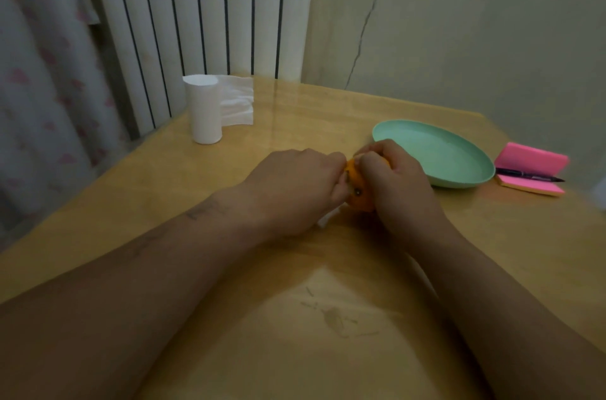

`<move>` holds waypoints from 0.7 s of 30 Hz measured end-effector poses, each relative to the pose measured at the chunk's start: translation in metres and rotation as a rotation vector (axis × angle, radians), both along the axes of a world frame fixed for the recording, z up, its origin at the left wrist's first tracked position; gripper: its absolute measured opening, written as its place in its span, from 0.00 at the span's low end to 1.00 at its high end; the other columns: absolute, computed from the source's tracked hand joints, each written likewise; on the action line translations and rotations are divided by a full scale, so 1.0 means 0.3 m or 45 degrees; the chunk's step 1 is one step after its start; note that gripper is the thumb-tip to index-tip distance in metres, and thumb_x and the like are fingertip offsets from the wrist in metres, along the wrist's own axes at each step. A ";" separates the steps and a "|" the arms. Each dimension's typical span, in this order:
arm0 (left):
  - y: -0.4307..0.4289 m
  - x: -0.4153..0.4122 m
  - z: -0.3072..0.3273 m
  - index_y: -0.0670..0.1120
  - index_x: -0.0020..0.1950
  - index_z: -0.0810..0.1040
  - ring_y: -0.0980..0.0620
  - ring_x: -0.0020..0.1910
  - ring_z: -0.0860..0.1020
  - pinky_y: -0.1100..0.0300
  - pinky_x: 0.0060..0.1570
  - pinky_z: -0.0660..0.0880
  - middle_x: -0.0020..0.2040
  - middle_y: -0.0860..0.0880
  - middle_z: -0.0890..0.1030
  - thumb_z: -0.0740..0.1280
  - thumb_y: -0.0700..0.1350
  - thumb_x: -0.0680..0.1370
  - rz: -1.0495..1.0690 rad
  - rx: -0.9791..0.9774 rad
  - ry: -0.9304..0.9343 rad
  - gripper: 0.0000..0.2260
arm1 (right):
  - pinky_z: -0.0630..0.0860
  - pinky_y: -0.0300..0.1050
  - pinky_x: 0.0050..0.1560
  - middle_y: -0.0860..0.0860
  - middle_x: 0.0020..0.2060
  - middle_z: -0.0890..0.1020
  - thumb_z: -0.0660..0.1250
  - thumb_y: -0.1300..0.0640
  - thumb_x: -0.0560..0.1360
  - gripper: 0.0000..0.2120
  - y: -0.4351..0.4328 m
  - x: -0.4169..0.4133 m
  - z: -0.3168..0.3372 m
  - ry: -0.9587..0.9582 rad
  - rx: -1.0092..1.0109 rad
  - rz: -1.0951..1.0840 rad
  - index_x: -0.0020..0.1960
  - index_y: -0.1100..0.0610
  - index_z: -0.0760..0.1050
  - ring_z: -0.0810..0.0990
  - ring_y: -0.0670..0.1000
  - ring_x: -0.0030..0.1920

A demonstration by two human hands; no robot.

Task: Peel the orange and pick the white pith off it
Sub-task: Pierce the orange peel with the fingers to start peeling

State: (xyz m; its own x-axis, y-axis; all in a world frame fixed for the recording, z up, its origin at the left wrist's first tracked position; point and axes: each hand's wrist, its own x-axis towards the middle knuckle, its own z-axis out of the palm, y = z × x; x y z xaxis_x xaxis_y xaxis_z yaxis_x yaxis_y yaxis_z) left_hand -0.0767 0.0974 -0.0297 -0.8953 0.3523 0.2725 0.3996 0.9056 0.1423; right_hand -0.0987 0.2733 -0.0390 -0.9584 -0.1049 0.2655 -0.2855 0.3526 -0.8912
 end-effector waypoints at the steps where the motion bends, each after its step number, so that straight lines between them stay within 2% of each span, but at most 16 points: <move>1: 0.000 -0.002 -0.001 0.53 0.49 0.68 0.49 0.39 0.76 0.49 0.39 0.72 0.42 0.53 0.77 0.53 0.57 0.86 0.000 0.043 0.013 0.11 | 0.77 0.49 0.40 0.46 0.49 0.81 0.65 0.47 0.78 0.07 -0.002 -0.001 0.002 0.001 -0.010 0.003 0.53 0.47 0.79 0.80 0.49 0.48; 3: -0.004 -0.007 -0.006 0.53 0.47 0.70 0.51 0.37 0.78 0.51 0.38 0.73 0.40 0.53 0.79 0.55 0.56 0.86 -0.021 0.199 0.020 0.12 | 0.75 0.47 0.40 0.46 0.49 0.80 0.65 0.48 0.80 0.06 -0.006 0.001 0.009 0.008 -0.038 0.037 0.54 0.46 0.78 0.80 0.49 0.48; 6: -0.020 -0.014 -0.007 0.54 0.43 0.71 0.53 0.34 0.74 0.54 0.35 0.67 0.35 0.53 0.76 0.57 0.54 0.87 -0.078 0.406 0.010 0.14 | 0.77 0.47 0.40 0.46 0.49 0.80 0.63 0.42 0.77 0.11 -0.006 0.006 0.013 0.009 -0.080 0.057 0.55 0.44 0.78 0.81 0.50 0.49; 9: -0.034 -0.010 0.007 0.55 0.47 0.70 0.54 0.35 0.75 0.55 0.35 0.67 0.38 0.54 0.76 0.55 0.56 0.88 -0.097 0.387 -0.044 0.13 | 0.82 0.52 0.43 0.47 0.51 0.81 0.62 0.34 0.81 0.14 -0.004 0.014 0.009 -0.020 -0.090 0.062 0.57 0.42 0.77 0.82 0.52 0.51; 12: -0.041 -0.007 0.009 0.55 0.51 0.69 0.55 0.38 0.75 0.55 0.36 0.67 0.40 0.54 0.76 0.52 0.58 0.88 -0.092 0.325 -0.069 0.12 | 0.82 0.55 0.47 0.48 0.51 0.83 0.61 0.29 0.79 0.20 -0.007 0.023 0.004 -0.078 -0.144 0.045 0.57 0.43 0.78 0.84 0.52 0.50; 17: -0.032 -0.017 -0.008 0.53 0.48 0.70 0.54 0.34 0.74 0.54 0.35 0.66 0.37 0.54 0.75 0.53 0.56 0.88 -0.064 0.270 0.138 0.13 | 0.83 0.51 0.44 0.48 0.52 0.82 0.63 0.32 0.80 0.17 -0.018 0.032 0.003 -0.054 -0.129 -0.008 0.59 0.43 0.77 0.84 0.51 0.50; 19: -0.024 -0.023 -0.021 0.51 0.47 0.72 0.54 0.33 0.74 0.53 0.35 0.68 0.36 0.53 0.75 0.54 0.54 0.88 -0.071 0.376 0.206 0.14 | 0.84 0.52 0.45 0.49 0.53 0.82 0.64 0.34 0.81 0.16 -0.021 0.033 0.000 -0.067 -0.195 -0.004 0.60 0.44 0.78 0.84 0.52 0.51; 21: -0.007 -0.016 -0.031 0.48 0.45 0.74 0.52 0.33 0.75 0.52 0.34 0.72 0.35 0.51 0.77 0.56 0.51 0.88 -0.077 0.599 0.202 0.15 | 0.83 0.53 0.45 0.52 0.53 0.83 0.64 0.36 0.80 0.18 -0.030 0.034 0.001 -0.138 -0.321 0.019 0.61 0.47 0.79 0.85 0.54 0.50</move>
